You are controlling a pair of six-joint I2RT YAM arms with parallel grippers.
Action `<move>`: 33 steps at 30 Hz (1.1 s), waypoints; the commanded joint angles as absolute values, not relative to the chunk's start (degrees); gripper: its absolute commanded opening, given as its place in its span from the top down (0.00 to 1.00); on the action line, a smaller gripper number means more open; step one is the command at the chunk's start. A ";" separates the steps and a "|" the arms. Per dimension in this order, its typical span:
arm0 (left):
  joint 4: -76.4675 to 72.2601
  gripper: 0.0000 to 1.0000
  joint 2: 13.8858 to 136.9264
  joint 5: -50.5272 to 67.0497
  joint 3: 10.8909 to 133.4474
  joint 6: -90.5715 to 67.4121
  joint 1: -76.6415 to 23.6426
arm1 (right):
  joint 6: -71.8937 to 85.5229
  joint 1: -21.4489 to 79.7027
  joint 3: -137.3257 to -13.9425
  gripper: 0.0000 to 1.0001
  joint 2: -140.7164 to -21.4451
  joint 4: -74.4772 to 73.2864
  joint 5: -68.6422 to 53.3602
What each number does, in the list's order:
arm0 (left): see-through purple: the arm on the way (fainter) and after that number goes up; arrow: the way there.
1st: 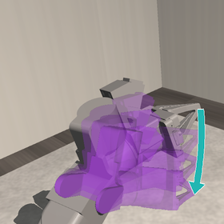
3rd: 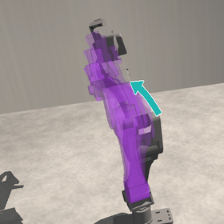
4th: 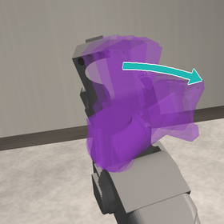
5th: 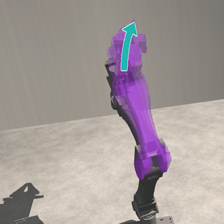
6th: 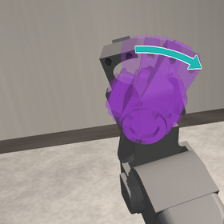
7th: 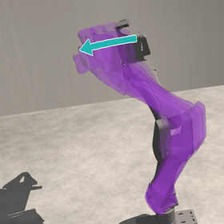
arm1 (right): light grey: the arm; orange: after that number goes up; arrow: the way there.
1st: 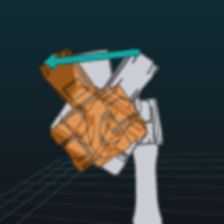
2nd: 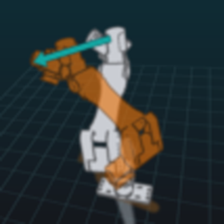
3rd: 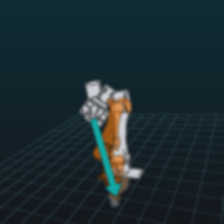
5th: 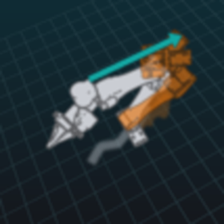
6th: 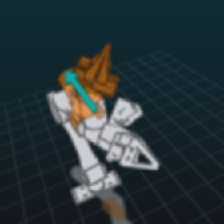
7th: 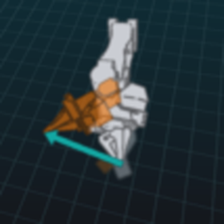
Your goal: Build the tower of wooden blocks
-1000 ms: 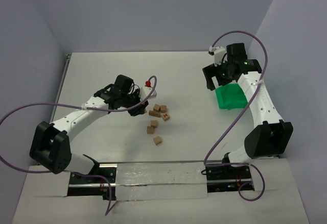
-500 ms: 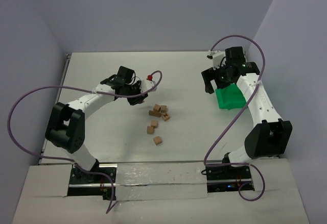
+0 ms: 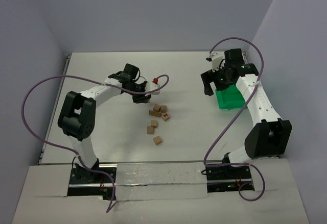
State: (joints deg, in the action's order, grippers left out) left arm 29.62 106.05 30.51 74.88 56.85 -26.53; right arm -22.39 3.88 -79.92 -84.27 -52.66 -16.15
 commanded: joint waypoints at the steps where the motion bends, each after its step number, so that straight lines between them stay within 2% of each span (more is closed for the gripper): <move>1: 34.90 0.89 109.12 36.13 78.98 63.66 -27.21 | -22.66 4.04 -81.62 0.00 -83.39 -51.84 -17.30; 10: 33.68 0.83 110.87 36.95 77.21 64.78 -29.33 | -21.90 4.03 -82.60 0.00 -84.20 -52.56 -18.43; 33: 32.53 0.53 115.07 33.39 79.45 61.28 -33.55 | -21.33 2.90 -81.68 0.00 -84.46 -51.91 -20.16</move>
State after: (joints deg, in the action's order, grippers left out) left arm 33.28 114.32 32.82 78.04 61.80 -32.49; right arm -21.46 3.34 -80.36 -84.82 -52.73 -19.20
